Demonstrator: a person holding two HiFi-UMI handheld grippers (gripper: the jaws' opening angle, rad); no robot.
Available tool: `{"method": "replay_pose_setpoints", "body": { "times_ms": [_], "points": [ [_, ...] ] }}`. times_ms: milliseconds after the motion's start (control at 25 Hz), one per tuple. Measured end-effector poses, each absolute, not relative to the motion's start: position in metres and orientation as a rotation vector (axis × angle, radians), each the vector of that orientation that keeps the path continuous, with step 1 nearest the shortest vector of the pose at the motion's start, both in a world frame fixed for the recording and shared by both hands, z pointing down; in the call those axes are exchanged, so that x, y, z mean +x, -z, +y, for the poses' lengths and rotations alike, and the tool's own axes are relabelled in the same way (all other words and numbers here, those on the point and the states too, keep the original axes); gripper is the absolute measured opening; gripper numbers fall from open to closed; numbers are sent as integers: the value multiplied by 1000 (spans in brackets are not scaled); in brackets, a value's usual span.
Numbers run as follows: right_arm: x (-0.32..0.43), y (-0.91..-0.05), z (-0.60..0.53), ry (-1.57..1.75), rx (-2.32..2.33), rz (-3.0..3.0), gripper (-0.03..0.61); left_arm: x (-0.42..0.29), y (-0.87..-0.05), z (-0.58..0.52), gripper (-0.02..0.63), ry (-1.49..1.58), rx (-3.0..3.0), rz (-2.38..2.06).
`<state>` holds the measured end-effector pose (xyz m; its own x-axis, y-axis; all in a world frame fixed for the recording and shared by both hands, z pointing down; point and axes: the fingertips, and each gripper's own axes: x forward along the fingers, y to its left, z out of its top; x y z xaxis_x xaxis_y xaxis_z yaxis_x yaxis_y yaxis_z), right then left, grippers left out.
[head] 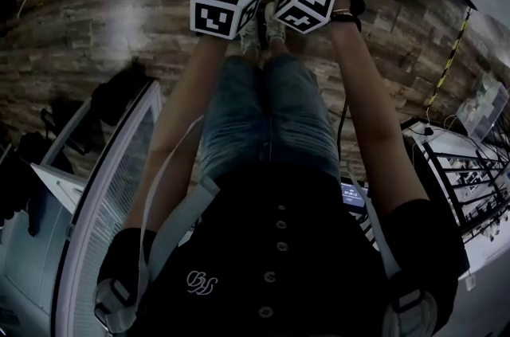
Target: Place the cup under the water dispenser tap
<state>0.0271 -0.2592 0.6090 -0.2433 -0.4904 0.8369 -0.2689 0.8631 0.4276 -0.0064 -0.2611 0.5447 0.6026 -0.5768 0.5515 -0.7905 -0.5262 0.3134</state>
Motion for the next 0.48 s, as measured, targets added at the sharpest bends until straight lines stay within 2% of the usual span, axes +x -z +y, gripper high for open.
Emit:
{"method": "replay_pose_setpoints", "body": {
  "times_ms": [480],
  "points": [
    [49, -525, -224, 150, 730, -1901, 175, 30, -481, -229, -3, -514, 2374, -957]
  ]
}}
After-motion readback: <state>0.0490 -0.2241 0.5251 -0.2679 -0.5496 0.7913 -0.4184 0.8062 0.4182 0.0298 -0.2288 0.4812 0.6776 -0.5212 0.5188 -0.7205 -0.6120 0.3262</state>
